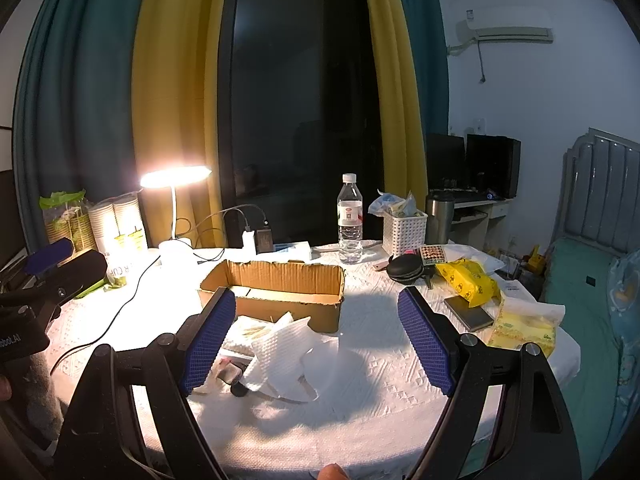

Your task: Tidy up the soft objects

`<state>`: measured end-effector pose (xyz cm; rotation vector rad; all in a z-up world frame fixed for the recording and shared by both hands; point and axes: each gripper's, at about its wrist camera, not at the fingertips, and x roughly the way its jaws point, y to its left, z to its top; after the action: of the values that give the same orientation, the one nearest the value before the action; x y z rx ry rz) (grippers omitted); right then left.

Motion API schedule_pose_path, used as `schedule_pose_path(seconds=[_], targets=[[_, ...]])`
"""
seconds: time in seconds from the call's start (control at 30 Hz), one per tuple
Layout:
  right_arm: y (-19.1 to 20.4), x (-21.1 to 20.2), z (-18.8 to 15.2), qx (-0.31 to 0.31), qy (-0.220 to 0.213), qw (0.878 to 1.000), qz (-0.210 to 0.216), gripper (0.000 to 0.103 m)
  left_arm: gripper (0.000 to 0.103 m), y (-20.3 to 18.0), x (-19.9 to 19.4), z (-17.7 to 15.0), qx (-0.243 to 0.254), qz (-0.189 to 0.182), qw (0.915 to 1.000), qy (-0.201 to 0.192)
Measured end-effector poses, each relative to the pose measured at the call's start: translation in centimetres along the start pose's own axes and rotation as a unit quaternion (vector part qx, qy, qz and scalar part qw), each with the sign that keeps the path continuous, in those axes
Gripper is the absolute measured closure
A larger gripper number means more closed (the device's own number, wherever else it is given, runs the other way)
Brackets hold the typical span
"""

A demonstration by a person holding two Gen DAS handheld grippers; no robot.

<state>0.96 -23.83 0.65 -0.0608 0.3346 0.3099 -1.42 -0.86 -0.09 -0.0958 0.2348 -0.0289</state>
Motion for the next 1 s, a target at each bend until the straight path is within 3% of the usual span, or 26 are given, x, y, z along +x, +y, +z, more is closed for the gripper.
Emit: schedule_pose_path(seconds=[1.0], targets=[[-0.04,0.08,-0.14,0.003,0.004,1.0,0.004,0.017,0.001,-0.34,-0.13,-0.34,0.005,-0.002,1.0,-0.003]])
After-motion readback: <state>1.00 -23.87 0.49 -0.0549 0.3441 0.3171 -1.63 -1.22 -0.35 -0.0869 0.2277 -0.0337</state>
